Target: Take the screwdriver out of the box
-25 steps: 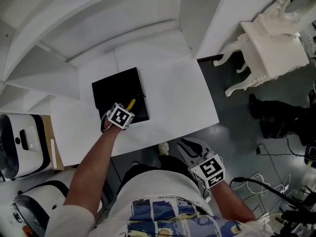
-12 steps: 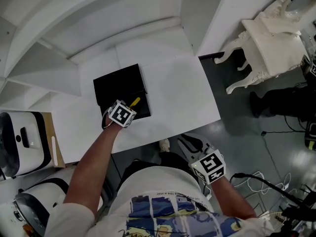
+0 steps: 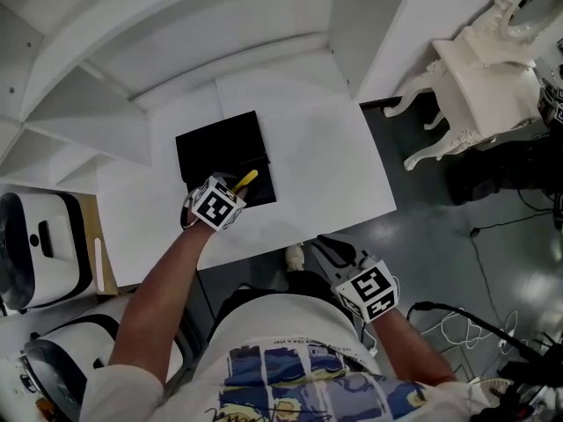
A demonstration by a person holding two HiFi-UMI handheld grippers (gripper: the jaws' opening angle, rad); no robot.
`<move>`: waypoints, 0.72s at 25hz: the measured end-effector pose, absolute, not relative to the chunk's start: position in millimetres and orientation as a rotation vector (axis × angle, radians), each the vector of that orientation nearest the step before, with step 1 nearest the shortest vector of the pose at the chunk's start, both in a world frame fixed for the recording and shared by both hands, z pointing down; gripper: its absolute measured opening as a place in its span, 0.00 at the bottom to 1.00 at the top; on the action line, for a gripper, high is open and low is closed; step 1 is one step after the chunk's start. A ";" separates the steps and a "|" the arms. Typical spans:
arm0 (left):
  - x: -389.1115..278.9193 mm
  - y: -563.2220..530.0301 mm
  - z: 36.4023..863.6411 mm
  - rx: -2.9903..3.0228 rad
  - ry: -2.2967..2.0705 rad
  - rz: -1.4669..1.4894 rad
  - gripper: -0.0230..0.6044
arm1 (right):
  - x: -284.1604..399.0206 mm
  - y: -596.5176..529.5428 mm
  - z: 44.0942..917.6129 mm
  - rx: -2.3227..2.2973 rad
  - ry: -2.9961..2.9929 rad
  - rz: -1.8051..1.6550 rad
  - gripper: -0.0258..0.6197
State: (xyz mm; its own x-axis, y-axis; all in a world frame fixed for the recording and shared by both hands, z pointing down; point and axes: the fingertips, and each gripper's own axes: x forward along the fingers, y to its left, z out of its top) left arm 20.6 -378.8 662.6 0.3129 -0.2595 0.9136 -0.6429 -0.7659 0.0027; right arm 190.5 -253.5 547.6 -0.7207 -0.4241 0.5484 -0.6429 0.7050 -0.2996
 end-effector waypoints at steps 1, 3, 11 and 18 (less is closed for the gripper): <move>21.0 -378.0 656.6 2.233 -0.809 1.427 0.17 | 187.3 -252.3 546.9 0.818 -2.472 0.664 0.17; 20.9 -375.9 644.3 2.260 -0.820 1.401 0.17 | 180.9 -249.7 545.9 0.810 -2.479 0.653 0.17; 7.9 -356.7 591.8 2.363 -0.883 1.246 0.17 | 144.7 -234.8 537.7 0.776 -2.504 0.593 0.16; -18.5 -324.0 546.1 2.418 -0.934 1.077 0.17 | 106.4 -216.8 530.6 0.738 -2.515 0.547 0.15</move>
